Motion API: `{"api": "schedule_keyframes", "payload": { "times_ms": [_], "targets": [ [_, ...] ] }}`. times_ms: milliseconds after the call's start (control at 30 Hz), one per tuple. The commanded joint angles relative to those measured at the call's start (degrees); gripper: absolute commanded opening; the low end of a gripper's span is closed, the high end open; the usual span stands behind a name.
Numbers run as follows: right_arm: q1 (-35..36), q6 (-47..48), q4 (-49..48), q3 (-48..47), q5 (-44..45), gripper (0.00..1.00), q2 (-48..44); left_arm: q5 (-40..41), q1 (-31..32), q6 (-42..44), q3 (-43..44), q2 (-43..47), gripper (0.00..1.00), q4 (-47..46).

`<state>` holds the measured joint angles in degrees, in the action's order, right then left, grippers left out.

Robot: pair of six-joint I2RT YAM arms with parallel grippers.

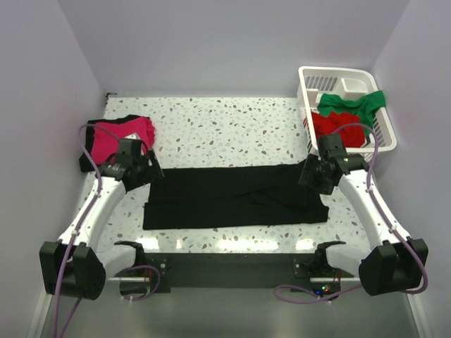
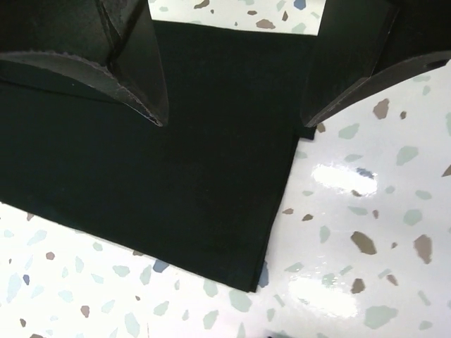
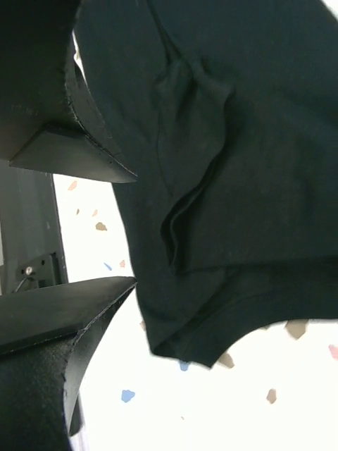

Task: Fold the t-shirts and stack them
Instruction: Fold the tshirt

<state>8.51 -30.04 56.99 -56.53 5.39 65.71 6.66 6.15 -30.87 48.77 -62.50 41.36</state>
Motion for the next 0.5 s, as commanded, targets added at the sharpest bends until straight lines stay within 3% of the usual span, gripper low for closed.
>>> {"api": "schedule_keyframes", "payload": {
  "times_ms": [0,233,467],
  "targets": [
    [0.7,3.1,-5.1,-3.1,-4.6,0.59,3.0,-4.5,0.7,-0.6,2.8,-4.0,0.8,-4.6],
    [8.6,5.5,-18.7,-5.1,-8.6,0.59,15.8,-6.7,2.8,-0.9,8.3,-13.3,0.8,-12.1],
    [10.6,4.6,-26.9,-8.6,-8.8,0.58,26.4,-10.2,3.1,-0.9,7.7,-17.6,0.8,-15.7]
  ]
}}
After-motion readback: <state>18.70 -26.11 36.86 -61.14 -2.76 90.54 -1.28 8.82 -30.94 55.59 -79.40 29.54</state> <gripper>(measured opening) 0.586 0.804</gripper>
